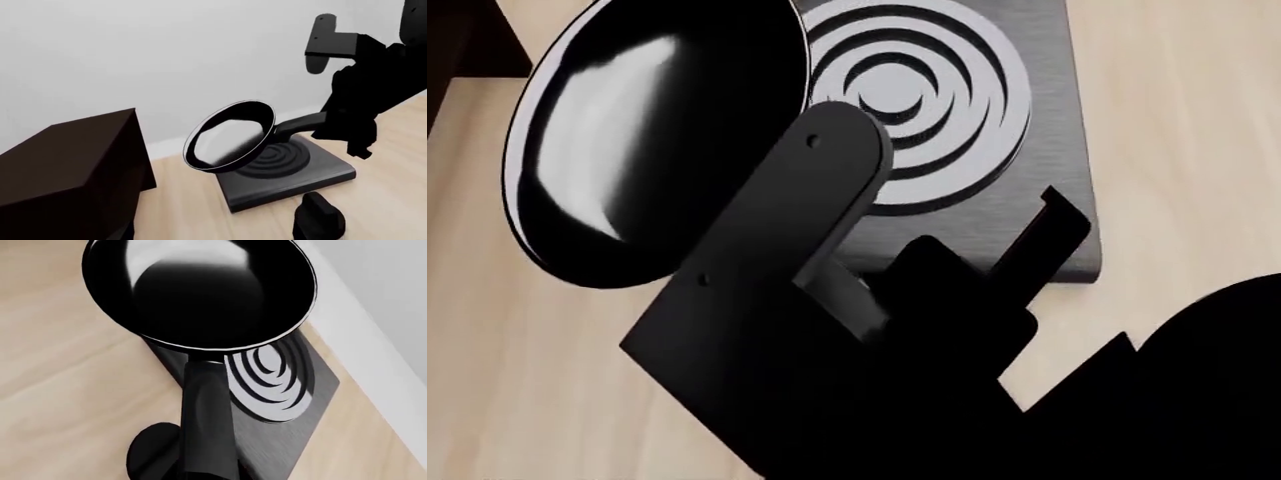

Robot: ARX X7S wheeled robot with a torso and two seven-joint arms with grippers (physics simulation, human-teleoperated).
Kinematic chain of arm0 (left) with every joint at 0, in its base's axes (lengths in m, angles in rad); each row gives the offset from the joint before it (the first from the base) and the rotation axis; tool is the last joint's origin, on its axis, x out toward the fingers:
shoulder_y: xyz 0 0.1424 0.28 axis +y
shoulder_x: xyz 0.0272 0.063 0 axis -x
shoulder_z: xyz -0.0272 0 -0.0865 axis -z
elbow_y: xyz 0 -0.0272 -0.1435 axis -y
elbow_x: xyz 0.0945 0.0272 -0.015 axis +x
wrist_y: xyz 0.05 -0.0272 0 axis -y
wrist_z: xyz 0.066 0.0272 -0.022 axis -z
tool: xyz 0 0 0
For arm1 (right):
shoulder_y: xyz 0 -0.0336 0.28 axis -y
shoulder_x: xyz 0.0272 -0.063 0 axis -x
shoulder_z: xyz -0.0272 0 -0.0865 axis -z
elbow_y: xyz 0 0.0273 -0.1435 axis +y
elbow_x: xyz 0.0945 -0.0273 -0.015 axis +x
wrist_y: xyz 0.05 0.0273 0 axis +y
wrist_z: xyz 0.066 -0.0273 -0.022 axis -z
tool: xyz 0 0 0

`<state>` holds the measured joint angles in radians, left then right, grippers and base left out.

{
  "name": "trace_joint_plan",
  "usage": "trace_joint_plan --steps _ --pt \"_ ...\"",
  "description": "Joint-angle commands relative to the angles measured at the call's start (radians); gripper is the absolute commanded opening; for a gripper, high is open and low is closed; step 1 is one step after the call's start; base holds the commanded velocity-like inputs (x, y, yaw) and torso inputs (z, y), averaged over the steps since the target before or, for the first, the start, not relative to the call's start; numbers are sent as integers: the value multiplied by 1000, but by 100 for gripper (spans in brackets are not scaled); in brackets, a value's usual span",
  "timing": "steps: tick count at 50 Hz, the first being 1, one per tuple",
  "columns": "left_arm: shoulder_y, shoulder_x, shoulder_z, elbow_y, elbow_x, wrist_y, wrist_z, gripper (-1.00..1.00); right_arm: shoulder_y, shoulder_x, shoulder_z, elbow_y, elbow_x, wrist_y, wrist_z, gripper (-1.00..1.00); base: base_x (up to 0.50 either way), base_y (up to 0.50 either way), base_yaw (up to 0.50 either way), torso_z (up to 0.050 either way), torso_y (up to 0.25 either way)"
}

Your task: Put the frying pan under the cabinet shelf.

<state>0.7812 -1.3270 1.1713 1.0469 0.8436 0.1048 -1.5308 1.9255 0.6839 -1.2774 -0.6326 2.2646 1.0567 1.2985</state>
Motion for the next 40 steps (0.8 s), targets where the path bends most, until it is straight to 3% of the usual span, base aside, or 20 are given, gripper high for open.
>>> trace_joint_plan --steps 1,24,40 --pt "0 -5 12 0 10 -3 -11 100 -5 -21 42 25 -98 23 -44 -100 0 0 0 14 -100" --pt "0 -12 26 0 19 -3 -23 100 -56 -64 33 35 -151 13 -96 -100 0 0 0 12 -81" --pt "1 -14 30 0 14 0 -21 100 -158 -115 35 141 -354 37 -287 -100 0 0 0 0 0"
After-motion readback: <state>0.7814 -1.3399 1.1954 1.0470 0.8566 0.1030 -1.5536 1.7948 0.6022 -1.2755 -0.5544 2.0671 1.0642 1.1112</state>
